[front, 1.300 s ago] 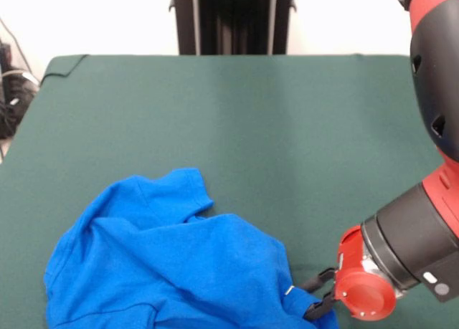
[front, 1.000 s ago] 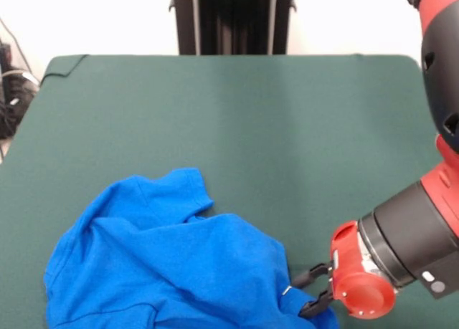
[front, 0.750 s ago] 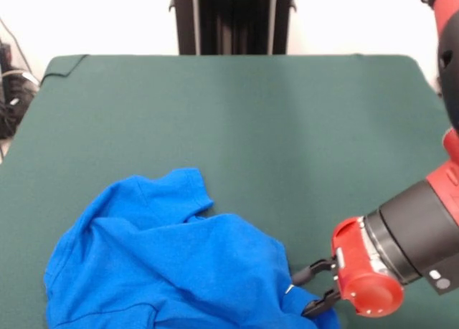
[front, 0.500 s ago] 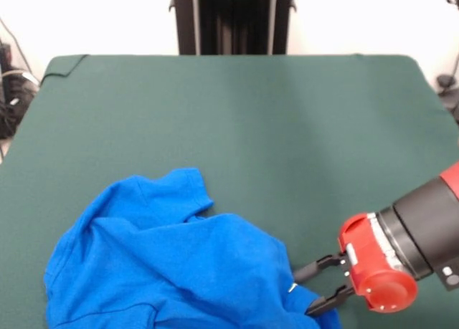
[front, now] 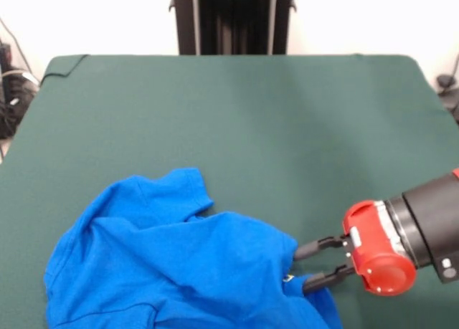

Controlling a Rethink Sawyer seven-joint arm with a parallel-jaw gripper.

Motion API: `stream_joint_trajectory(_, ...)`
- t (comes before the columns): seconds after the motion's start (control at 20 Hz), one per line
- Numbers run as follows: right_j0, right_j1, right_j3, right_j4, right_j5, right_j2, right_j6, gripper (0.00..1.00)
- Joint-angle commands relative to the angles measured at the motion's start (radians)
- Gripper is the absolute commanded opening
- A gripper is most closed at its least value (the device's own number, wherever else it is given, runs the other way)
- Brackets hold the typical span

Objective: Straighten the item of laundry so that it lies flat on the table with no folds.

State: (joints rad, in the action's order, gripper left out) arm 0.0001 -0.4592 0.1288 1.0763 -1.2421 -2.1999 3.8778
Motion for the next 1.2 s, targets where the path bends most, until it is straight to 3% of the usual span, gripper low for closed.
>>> stream_joint_trajectory(0.05, 0.009, -0.081, 0.038, 0.174, -0.218, -0.253, 0.17, 1.0)
stream_joint_trajectory(0.55, -0.032, -0.097, 0.113, 0.432, -0.374, -0.602, 0.224, 1.0)
stream_joint_trajectory(0.8, -0.048, -0.09, 0.172, 0.574, -0.558, -0.853, 0.349, 1.0)
stream_joint_trajectory(0.95, -0.043, -0.092, 0.17, 0.544, -0.634, -0.854, 0.416, 1.0)
stream_joint_trajectory(1.2, -0.043, -0.077, 0.154, 0.608, -0.696, -0.856, 0.47, 1.0)
